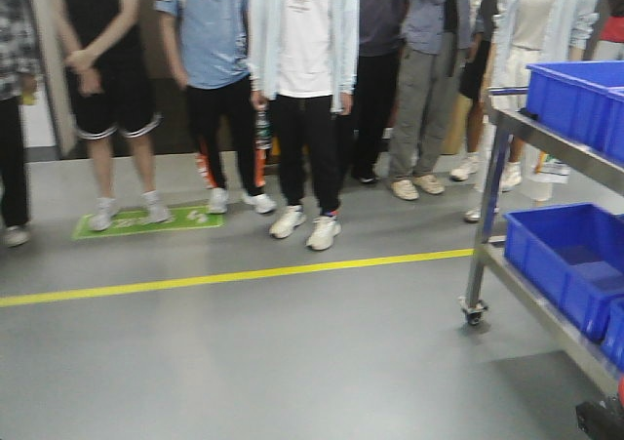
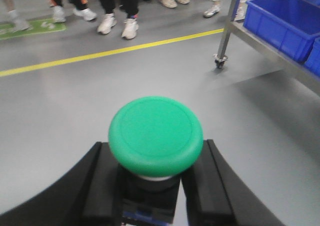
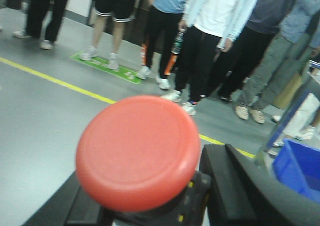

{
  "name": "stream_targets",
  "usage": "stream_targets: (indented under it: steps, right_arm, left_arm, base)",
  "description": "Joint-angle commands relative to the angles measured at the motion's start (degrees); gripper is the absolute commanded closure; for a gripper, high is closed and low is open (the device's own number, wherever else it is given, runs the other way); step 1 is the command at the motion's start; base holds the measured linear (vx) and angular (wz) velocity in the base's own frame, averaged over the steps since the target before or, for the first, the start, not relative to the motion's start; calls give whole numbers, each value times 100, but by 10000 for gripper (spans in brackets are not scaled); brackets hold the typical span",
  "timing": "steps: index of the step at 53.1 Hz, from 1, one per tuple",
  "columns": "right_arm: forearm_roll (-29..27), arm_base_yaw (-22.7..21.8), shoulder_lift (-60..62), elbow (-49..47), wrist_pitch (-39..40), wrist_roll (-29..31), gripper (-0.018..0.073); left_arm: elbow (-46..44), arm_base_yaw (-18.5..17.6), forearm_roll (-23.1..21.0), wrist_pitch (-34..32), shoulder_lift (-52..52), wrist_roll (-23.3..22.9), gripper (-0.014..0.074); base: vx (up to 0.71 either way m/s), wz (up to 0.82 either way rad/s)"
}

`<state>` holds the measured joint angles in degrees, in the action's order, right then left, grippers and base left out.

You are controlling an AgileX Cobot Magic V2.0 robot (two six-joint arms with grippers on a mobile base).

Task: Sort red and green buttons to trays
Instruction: 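Hold both buttons while the base drives up to the green and red trays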

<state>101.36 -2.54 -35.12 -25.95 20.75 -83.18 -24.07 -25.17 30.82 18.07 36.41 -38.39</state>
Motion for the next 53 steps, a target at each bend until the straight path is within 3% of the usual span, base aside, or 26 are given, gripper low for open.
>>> stream_targets:
  steps: [1, 32, 53]
  right_arm:
    - [-88, -22, -23, -198, -129, -25, 569]
    - [-88, -22, -35, -198, -130, -25, 569]
    - [-88, -22, -35, -198, -130, -25, 569]
  left_arm:
    - [-173, -38, 34, -416, 23, -33, 602]
    - [-173, -38, 34, -416, 23, -33, 602]
    - [-173, -38, 34, -416, 23, -33, 602]
  base:
    - [61, -34]
    - [53, -44]
    - [39, -69]
